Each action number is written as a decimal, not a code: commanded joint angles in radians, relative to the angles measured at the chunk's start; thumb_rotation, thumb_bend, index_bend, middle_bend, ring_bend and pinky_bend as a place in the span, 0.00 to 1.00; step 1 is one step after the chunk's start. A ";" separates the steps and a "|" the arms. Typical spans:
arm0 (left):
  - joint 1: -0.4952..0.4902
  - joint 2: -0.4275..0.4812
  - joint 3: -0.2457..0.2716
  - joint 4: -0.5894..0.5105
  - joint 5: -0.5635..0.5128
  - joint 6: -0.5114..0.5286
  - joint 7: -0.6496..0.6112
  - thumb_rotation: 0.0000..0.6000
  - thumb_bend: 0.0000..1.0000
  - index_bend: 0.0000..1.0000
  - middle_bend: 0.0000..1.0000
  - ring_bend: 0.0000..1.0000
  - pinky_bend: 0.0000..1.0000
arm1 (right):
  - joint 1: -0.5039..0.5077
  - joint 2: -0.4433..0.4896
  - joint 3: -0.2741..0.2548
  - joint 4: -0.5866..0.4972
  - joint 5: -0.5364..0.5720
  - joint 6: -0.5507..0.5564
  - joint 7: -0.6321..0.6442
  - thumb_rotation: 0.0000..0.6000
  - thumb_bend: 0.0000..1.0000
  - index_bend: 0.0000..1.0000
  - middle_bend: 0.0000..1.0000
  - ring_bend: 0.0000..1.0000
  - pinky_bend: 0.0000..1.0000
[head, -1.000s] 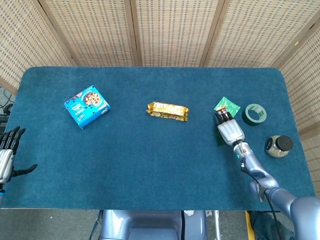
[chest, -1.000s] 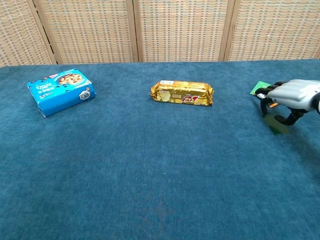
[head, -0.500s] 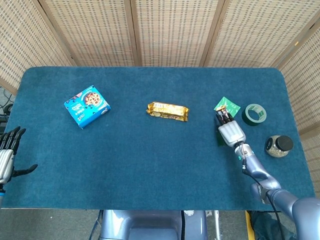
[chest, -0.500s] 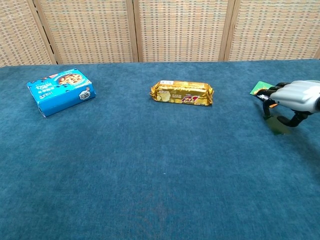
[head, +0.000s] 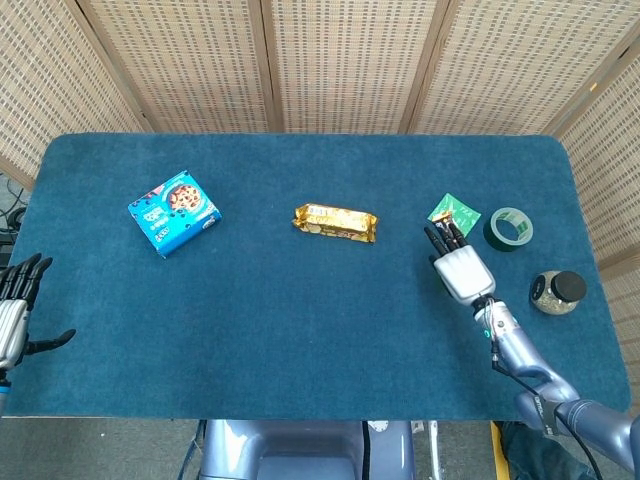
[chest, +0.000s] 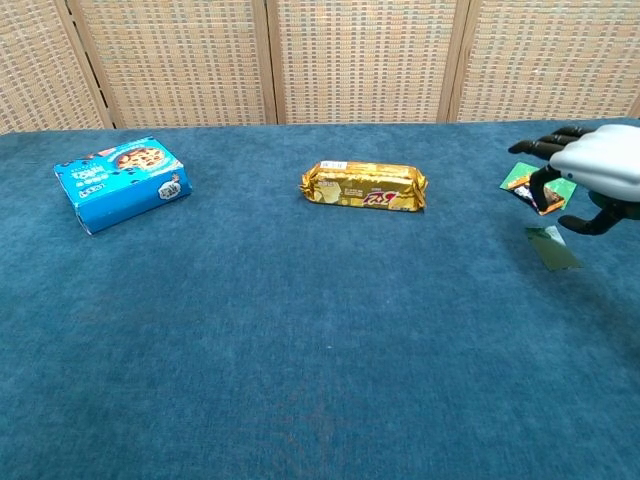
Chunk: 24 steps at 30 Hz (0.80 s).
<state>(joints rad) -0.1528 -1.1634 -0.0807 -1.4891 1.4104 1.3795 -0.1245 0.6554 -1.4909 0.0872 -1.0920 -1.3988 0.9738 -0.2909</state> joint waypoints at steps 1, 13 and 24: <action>0.001 0.000 0.000 0.000 0.001 0.001 -0.001 1.00 0.00 0.00 0.00 0.00 0.00 | 0.009 -0.031 0.015 0.059 0.011 -0.015 0.026 1.00 0.45 0.41 0.00 0.00 0.00; -0.001 0.000 -0.001 -0.001 -0.002 0.000 0.001 1.00 0.00 0.00 0.00 0.00 0.00 | 0.078 -0.165 0.031 0.323 0.041 -0.135 0.074 1.00 0.45 0.41 0.00 0.00 0.00; 0.001 0.005 -0.001 -0.003 -0.003 0.001 -0.006 1.00 0.00 0.00 0.00 0.00 0.00 | 0.096 -0.222 0.026 0.423 0.060 -0.216 0.092 1.00 0.46 0.42 0.00 0.00 0.00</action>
<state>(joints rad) -0.1519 -1.1589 -0.0814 -1.4925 1.4078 1.3807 -0.1302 0.7493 -1.7082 0.1151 -0.6739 -1.3400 0.7659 -0.2034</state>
